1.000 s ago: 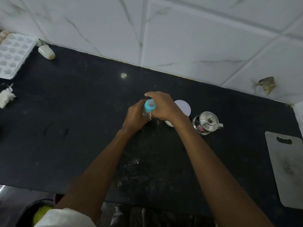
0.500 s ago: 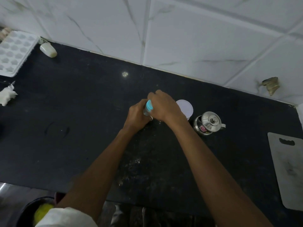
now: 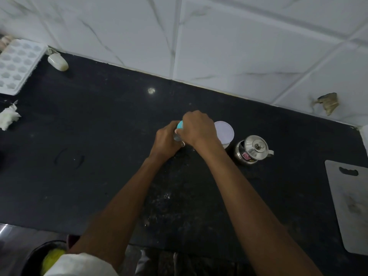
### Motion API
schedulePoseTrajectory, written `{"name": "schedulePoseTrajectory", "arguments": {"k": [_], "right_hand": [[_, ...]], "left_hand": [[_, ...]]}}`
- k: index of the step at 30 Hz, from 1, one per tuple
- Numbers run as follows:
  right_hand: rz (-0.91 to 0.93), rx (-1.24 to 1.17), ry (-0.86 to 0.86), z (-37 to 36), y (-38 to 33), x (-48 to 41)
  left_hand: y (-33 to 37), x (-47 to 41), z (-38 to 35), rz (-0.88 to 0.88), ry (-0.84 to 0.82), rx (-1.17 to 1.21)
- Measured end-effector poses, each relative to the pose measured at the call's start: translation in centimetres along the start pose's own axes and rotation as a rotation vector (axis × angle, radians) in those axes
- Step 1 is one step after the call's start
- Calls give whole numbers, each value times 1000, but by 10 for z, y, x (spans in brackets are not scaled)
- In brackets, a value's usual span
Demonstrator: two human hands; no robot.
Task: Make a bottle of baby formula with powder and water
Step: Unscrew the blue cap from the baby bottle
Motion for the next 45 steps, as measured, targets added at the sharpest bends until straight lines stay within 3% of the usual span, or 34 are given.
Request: {"name": "schedulePoseTrajectory", "arguments": {"k": [5,8,15,25,32,37,45], "right_hand": [[155,-57,-128,-2,-1,1],[154,-119,-176,-4,3,2],[-3,4,54,-4,-1,-1],[231,-54,-53,1,-6,1],[47,-411,113,19,22,29],[-38,-453,208,11,50,71],[-317,-437,220,-16,125,133]], "left_hand": [[-2,-1,-1,-7,-10,1],[-2,-1,-1,-21,-6,-2],[-2,-1,-1,-15,8,-17],[-5,-1,-3,-7,-13,-8],[-6,1,-1,32,-4,10],[-9,1,-2,32,-23,10],[-16,-1,-3,83,-12,-18]]}}
Point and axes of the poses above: each hand's wrist, its own x-axis away from the middle knuckle, its own z-axis out of the back of the hand, y = z × x, the point moved 6 cm from there along -x, towards the middle knuckle, and after that the axes turned 4 degrees about y, right-handed, at the moved point
